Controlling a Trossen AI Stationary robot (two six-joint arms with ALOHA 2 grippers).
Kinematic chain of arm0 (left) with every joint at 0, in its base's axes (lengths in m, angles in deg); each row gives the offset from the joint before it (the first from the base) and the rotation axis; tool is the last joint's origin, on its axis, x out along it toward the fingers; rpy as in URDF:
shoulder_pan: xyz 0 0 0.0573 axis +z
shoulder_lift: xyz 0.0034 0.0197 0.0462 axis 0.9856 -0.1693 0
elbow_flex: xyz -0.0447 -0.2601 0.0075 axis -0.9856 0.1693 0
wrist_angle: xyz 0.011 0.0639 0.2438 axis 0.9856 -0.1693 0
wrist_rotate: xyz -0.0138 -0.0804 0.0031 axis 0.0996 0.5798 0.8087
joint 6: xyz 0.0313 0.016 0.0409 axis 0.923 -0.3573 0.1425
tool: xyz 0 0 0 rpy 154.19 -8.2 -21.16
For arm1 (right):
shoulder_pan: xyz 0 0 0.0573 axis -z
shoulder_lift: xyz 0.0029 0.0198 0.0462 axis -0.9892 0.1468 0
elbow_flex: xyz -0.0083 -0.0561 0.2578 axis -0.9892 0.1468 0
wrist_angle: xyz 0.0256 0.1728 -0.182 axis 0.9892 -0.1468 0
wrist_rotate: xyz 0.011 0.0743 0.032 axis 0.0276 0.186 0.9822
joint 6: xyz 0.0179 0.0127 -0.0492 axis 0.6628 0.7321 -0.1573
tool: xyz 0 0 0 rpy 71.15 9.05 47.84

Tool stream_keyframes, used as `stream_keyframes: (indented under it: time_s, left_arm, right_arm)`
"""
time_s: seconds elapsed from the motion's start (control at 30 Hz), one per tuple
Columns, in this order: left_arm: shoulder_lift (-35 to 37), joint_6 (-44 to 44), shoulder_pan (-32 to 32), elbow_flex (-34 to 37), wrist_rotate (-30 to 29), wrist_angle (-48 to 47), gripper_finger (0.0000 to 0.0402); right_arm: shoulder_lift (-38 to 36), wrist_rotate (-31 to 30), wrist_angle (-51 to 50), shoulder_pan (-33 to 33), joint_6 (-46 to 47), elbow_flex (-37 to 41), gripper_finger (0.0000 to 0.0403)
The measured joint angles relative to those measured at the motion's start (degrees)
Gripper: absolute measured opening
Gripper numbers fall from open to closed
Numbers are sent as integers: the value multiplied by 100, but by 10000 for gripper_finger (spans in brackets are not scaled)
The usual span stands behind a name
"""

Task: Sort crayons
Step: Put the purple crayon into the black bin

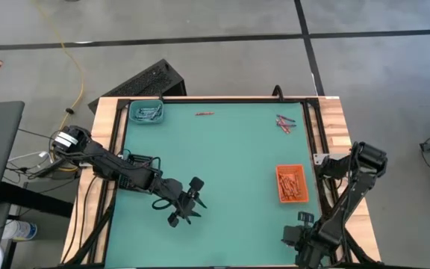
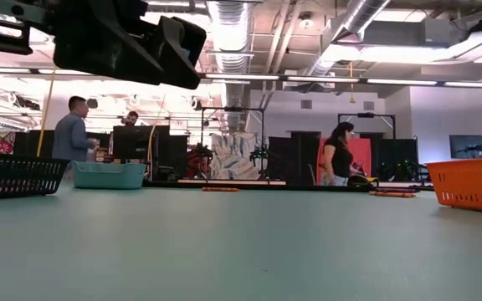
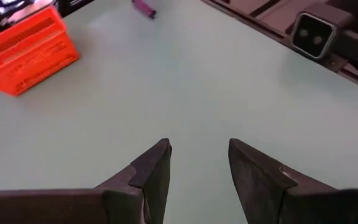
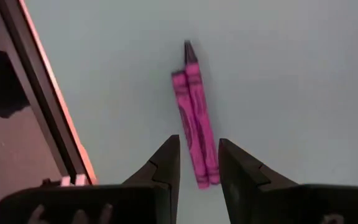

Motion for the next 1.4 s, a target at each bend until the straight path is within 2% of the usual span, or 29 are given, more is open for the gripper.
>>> stream_keyframes:
  time_s: [0.3, 0.63, 0.93, 1.03, 1.17, 1.27, 1.4]
  left_arm:
    - [0, -469, 0, 0, -557, 22, 151]
    - [0, -1029, 2, 0, -728, 17, 151]
    - [0, -1304, -27, 0, -748, 17, 151]
    - [0, -1306, -48, 0, -875, 15, 151]
    - [0, -1307, -48, 0, -882, 16, 151]
    - [0, -1306, -48, 0, -882, 17, 151]
    - [0, -1291, -48, 0, -882, 15, 151]
  right_arm:
    - [14, 9, -489, -172, -6, 0, 102]
    - [285, 3, -472, -85, -589, -3, 102]
    - [410, 18, -783, 6, -705, -2, 102]
    - [410, 18, -1219, 6, -504, -5, 102]
    - [403, 18, -2322, -18, -26, -243, 102]
    - [399, -189, -2434, -64, -9, -556, 102]
    - [392, -834, -1702, -151, -222, -839, 102]
